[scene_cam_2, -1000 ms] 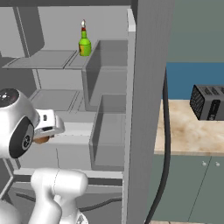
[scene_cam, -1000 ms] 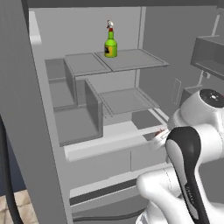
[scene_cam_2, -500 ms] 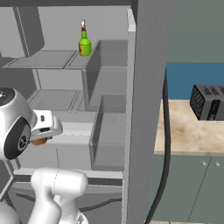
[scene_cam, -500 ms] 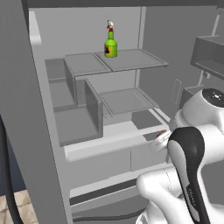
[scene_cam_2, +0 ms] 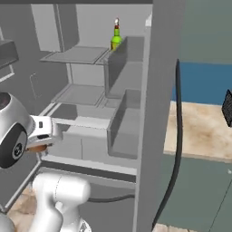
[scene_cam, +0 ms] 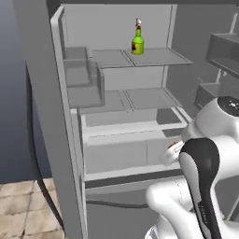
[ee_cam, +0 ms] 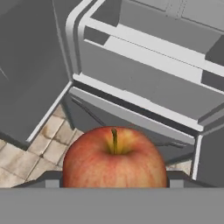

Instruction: Pick the two apples from the fridge and place them on the plate next to the blender to make a fruit smoothie.

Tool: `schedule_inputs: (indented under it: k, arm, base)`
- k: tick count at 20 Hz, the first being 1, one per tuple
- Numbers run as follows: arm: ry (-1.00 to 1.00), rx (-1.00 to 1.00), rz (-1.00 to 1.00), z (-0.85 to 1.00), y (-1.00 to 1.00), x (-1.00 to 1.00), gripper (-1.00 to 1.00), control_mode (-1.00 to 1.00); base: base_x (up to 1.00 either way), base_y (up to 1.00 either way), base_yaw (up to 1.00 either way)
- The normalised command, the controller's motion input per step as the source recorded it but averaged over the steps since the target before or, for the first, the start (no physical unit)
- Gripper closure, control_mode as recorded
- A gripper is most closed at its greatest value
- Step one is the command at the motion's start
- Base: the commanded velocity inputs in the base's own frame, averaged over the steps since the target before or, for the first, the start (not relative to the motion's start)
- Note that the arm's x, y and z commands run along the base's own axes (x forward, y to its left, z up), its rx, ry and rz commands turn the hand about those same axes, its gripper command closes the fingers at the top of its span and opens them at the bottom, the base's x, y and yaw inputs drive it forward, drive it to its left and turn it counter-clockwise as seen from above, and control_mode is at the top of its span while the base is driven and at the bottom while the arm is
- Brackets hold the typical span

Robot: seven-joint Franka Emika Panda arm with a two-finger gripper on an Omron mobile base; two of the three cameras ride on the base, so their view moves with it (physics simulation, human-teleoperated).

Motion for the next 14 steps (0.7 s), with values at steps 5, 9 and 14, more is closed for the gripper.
schedule_inputs:
  k: [5,9,14]
  arm:
    - [0.00,0.00,0.00,0.00,0.00,0.00,1.00,1.00]
    - [0.00,0.00,0.00,0.00,0.00,0.00,1.00,1.00]
    - [0.00,0.00,0.00,0.00,0.00,0.00,1.00,1.00]
  base:
    - [-0.50,0.05,0.96]
    - [-0.40,0.00,1.00]
    - [-0.33,0.17,1.00]
